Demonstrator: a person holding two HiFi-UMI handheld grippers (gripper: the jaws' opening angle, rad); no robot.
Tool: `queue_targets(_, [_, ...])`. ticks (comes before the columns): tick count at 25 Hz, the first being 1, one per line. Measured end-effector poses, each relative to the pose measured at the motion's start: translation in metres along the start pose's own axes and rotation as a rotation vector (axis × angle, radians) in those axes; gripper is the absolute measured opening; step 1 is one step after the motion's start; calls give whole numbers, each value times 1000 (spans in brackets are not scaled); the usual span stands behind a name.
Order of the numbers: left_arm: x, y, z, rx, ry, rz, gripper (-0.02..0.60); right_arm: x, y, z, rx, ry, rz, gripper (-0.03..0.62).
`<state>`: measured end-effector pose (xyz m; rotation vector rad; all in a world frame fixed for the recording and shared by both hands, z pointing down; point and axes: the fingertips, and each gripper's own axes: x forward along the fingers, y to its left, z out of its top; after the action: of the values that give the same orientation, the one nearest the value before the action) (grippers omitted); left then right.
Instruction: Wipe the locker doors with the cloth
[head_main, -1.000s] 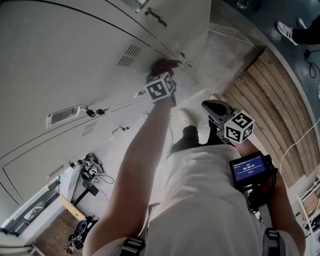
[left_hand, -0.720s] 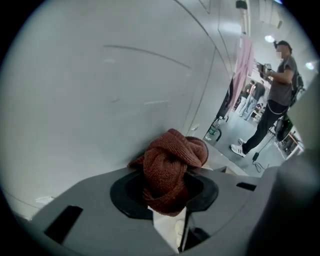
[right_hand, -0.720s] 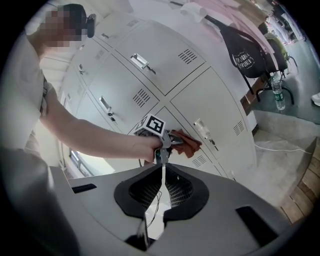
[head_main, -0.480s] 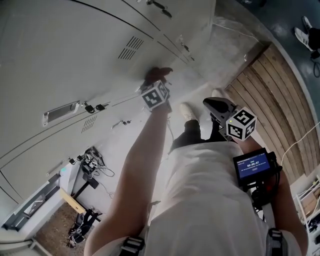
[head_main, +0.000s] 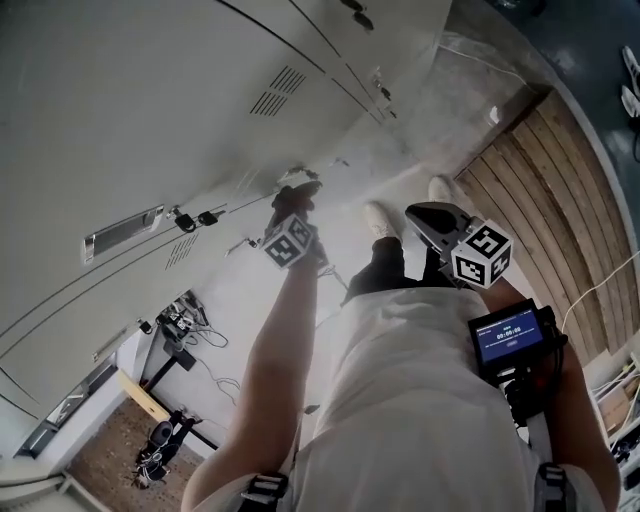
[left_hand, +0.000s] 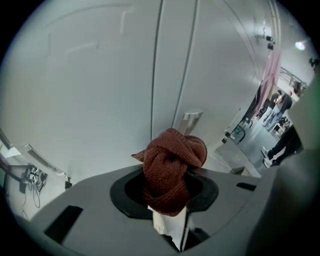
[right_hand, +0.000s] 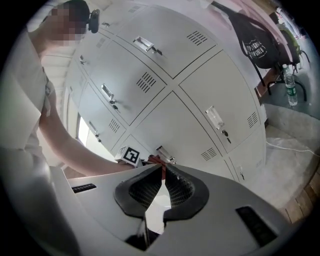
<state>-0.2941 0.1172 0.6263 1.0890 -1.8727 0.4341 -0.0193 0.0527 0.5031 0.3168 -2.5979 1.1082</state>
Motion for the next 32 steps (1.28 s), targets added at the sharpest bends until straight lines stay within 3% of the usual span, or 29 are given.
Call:
queue_targets(5, [26,0,9,-88,3,47,112,-3,-10,-4,5,4,-23,29])
queue_targets(8, [32,-29,16,-50,-12,38,112,-6,-18,-4,23,-9,-42,29])
queue_targets(12, [41,-83,38,4,-15,-43,112,-8,-26,0,35,-31,-55,29])
queue_targets(19, [76,-187,60,86,43,-275,112,-20,-37,9,39,-64,-96,29])
queue_targets(23, [99,-242,75,236,64,-417,112,-21,-53,5,40,-82,-127,29])
queue_targets(26, [103,-234,83,280,97,-339,112,-15,-52,3,54,-73,-114,29])
queue_targets(30, [103,-164,42,140,211,-153,112,-19,-42,-1,61,-58,-108,29])
queue_targets(32, [100,-128,31,124,231,-94,112,-14,-38,0,57,-59,-96,29])
